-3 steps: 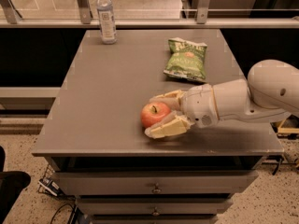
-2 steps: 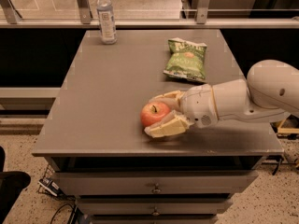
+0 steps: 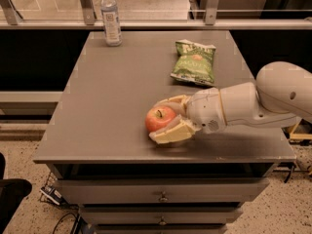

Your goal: Move apple near blue plastic bottle

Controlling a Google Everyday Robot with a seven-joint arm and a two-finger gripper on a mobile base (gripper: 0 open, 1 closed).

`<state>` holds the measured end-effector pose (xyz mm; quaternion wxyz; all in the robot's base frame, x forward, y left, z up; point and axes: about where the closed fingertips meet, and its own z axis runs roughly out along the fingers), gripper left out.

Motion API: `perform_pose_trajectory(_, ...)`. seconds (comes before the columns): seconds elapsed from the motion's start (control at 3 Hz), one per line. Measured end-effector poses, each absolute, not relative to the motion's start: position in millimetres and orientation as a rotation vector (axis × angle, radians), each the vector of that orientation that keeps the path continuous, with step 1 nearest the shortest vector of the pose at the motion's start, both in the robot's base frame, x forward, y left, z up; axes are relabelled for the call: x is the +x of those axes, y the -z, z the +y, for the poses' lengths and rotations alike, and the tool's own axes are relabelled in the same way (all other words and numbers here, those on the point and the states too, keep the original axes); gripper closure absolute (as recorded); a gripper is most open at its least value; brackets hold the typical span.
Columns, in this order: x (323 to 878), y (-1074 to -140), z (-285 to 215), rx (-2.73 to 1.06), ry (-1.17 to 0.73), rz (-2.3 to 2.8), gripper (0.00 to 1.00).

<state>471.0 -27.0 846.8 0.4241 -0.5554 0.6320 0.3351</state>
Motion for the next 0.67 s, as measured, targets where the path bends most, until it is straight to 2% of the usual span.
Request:
perform_pose_trajectory(0.33, 487, -858, -17, -1.401, -0.861, 1.572, 1.00)
perform_pose_trajectory(0.67, 525, -888, -7, -1.435, -0.824, 1.597, 1.00)
